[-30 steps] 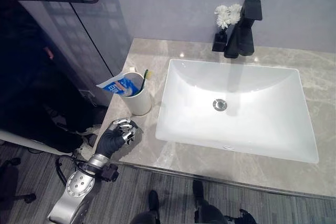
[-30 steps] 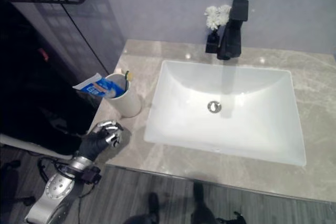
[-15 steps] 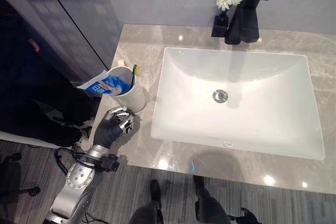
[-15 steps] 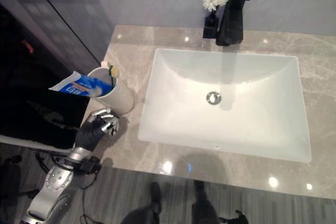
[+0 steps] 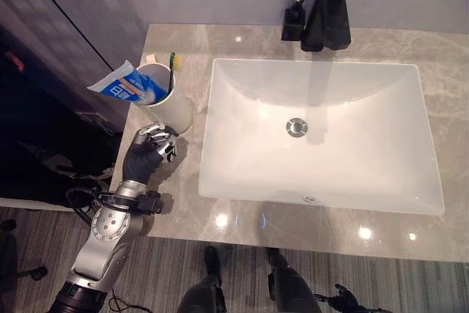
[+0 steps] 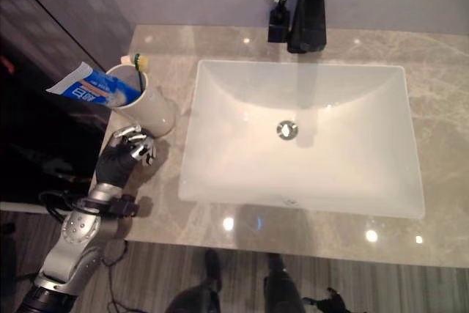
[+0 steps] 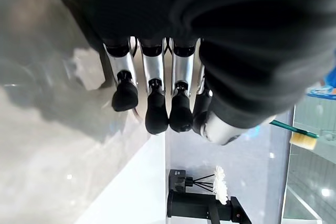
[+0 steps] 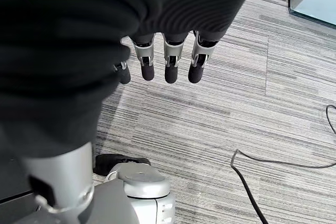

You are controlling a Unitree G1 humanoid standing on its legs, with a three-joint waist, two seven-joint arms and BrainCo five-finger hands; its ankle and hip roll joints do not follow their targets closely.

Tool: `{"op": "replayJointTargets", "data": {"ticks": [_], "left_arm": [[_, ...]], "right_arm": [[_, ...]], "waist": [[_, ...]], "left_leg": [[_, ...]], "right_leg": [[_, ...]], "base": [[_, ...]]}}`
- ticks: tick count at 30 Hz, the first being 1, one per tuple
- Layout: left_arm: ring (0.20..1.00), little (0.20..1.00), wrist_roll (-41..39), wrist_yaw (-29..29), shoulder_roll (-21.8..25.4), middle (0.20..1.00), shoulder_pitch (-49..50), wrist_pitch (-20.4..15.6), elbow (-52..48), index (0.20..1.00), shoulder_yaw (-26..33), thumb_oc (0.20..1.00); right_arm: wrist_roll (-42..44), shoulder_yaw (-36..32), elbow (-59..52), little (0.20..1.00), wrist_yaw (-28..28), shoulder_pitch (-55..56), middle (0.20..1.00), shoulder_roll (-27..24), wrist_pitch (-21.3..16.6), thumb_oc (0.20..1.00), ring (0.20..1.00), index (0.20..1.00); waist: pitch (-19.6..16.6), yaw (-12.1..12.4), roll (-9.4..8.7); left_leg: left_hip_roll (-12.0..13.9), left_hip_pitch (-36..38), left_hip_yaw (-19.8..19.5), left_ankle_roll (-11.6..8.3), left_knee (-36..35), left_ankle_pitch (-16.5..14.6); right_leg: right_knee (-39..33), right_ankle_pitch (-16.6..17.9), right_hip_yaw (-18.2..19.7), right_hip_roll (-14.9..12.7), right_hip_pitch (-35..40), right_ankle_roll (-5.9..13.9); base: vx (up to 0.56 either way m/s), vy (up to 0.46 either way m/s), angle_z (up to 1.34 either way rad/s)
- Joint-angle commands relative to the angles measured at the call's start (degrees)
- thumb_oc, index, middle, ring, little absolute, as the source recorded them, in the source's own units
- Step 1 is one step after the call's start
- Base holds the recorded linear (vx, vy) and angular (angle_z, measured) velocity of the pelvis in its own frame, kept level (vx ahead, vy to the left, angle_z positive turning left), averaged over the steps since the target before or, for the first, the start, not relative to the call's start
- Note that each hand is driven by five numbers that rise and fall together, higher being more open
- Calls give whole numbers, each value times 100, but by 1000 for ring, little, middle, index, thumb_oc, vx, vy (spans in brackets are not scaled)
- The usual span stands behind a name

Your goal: Put brush and paste in cup on sink, flatten towel.

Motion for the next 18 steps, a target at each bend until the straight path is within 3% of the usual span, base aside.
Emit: {"op": "replayJointTargets", "data": {"ticks": [1, 18], "left_arm": [[200, 200, 140, 172, -38, 200, -106, -93, 260, 200, 140, 200], [200, 200, -8, 787, -83, 200, -1632, -222, 1281, 200, 28, 200]], "right_arm": [[130, 305, -81, 1000, 20, -19, 1000, 49, 46, 1000, 1000, 1000], [82, 479, -173, 1000, 73, -72, 1000, -20, 88, 1000, 1000, 1000]], "waist": [[-73, -158, -209], [-226, -364, -228]], "left_leg": [[-6, -111, -174, -21, 30, -36], [52, -218, -98, -95, 30, -24]], "right_leg": [[114, -241, -155, -316, 103, 287], [59, -192, -66, -296, -27, 289]], "base": [[-1, -14, -12], [4, 1, -5]]}}
